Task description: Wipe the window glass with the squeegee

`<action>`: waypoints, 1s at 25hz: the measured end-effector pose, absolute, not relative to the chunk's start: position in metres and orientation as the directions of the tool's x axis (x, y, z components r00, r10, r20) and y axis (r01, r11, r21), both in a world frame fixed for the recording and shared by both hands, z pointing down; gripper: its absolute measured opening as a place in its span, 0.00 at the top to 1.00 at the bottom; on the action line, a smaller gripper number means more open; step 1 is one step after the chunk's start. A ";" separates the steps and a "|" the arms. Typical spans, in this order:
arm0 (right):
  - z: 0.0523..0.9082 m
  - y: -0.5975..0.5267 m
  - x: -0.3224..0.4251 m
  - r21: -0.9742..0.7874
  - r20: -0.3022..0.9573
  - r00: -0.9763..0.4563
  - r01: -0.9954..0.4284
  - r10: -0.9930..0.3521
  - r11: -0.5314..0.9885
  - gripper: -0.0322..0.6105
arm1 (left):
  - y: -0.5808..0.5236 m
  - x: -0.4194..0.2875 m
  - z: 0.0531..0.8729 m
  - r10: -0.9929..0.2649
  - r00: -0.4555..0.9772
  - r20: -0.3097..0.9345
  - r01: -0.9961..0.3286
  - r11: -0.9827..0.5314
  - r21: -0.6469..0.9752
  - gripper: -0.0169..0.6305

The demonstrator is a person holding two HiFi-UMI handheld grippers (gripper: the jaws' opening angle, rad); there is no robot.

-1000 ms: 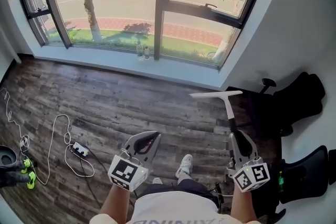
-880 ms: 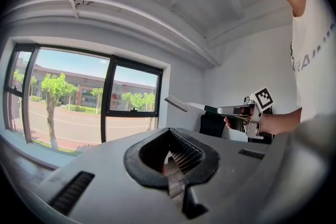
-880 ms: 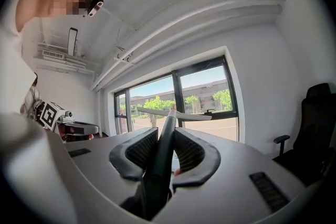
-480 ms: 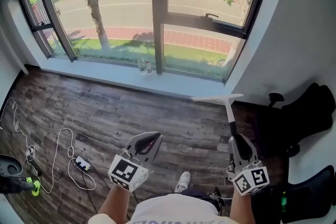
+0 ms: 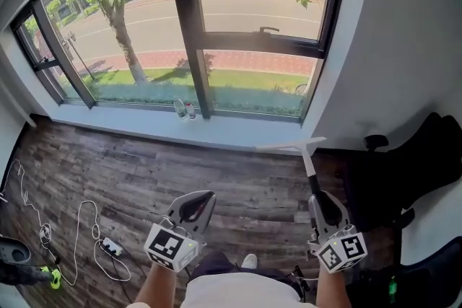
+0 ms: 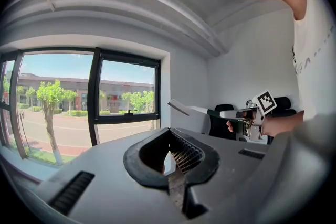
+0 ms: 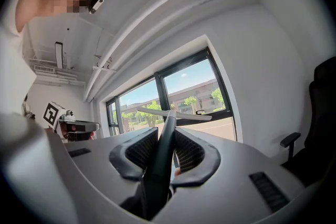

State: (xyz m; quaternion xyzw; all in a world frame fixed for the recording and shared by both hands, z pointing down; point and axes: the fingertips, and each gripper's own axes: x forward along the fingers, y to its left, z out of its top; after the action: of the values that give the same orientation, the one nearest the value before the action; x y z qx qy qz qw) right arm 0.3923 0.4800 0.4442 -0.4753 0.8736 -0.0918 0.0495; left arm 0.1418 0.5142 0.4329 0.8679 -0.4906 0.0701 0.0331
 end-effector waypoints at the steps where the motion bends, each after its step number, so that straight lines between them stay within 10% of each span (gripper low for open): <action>1: 0.445 0.474 0.396 -0.206 0.004 -0.544 -0.821 -0.839 0.532 0.79 | 0.506 0.145 0.433 -0.846 0.511 0.153 -0.855 -0.518 -0.010 0.95; 25: 0.441 0.231 0.328 -0.080 0.000 -0.469 -0.881 -0.883 0.467 0.79 | 0.251 0.049 0.468 -0.868 0.480 0.126 -0.877 -0.479 0.039 0.95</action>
State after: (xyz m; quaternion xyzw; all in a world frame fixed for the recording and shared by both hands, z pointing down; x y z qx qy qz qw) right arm 0.3278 0.2315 0.4408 -0.5150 0.8563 -0.0340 0.0207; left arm 0.0486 0.2509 0.4682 0.8588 -0.5079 0.0444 0.0491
